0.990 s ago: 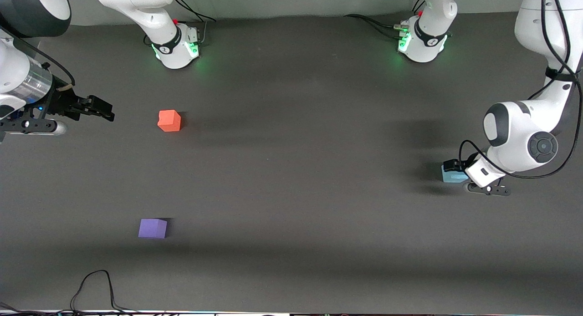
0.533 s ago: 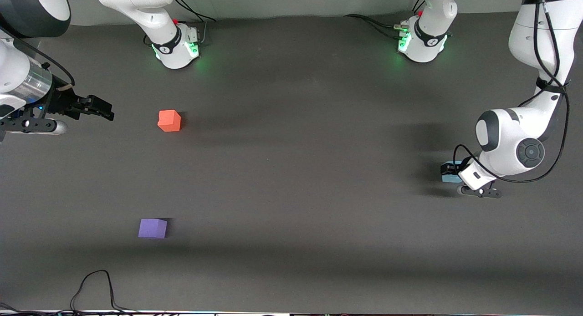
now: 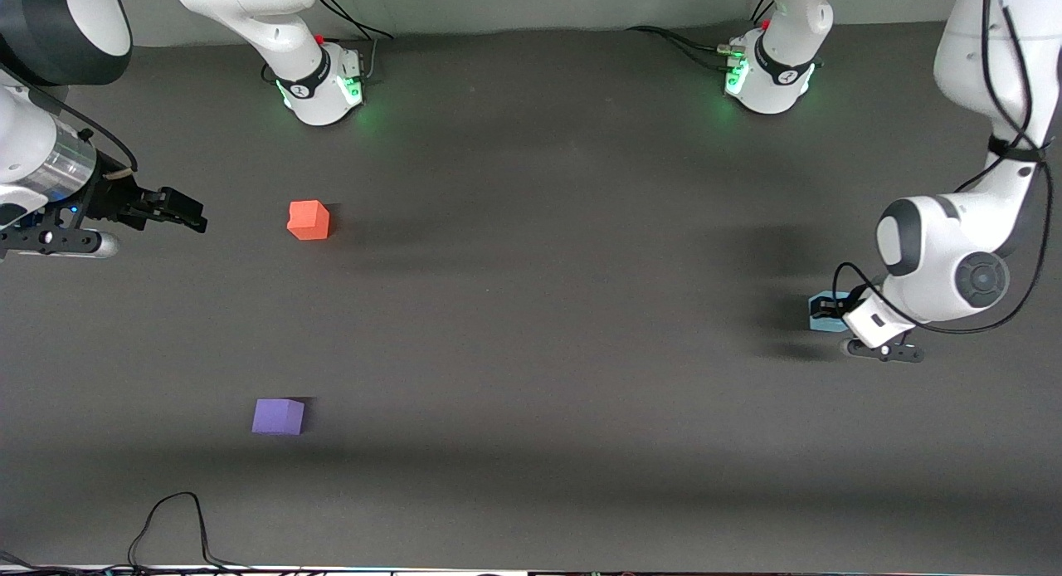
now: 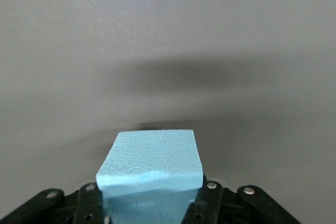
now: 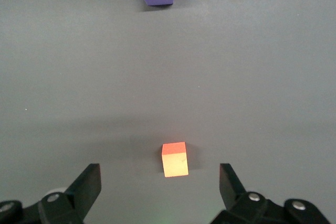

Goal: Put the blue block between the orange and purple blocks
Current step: 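Close the left gripper on the blue cube and lift it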

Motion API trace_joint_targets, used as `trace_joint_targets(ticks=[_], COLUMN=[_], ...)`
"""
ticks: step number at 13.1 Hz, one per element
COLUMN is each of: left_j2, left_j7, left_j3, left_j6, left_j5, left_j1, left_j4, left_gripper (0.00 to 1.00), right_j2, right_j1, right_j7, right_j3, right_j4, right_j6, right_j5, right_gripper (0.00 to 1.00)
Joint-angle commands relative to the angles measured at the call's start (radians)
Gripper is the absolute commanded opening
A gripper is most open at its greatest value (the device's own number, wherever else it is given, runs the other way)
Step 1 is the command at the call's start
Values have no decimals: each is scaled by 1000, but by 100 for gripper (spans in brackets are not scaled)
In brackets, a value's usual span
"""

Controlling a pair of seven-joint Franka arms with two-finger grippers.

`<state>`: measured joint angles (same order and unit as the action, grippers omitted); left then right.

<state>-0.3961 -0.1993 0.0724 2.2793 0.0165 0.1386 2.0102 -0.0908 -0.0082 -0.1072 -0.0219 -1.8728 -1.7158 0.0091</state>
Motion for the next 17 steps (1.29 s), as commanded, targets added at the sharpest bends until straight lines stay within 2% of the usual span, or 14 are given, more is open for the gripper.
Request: trace_joint_targets(ticks=[1,5,7,9,11,12,15,17], left_j2=[245,428,453,453,450,448,409,352], left_j7=[-2,50,98,121,251,376,627,717], left_j3=[-3,-3,4,19,94,151,297,351], left_j6=[-182,-398,-524,-583,-590,-592,-593,-618], left_j5=[5,-3,-1,8,13,14,28,49], left_j1=[7,6,-4,-13,-34,-60,-132,-186], left_j4=[22,-8,-95,-161,-192,-211,-319,-404], left_gripper=[0,0,0,0,0,0,0,0], right_j2=[-1,-17,-41,-69,-82,-86,-90,-99], right_j1=[7,7,7,7,10,10,7,10], right_j7=[-12,-11,-6,-6,-8,-8,-6,-8], right_j3=[2,2,3,3,3,2,0,-1], right_j4=[-5,-8,-29,-58,-86,-88,-88,-117], right_j6=[-21,-8,-2,-2,-2,-4,-2,-10], right_j5=[-11,-8,-11,-8,-8,-11,-14,-11], right_gripper=[100,100,100,100,100,100,100,100])
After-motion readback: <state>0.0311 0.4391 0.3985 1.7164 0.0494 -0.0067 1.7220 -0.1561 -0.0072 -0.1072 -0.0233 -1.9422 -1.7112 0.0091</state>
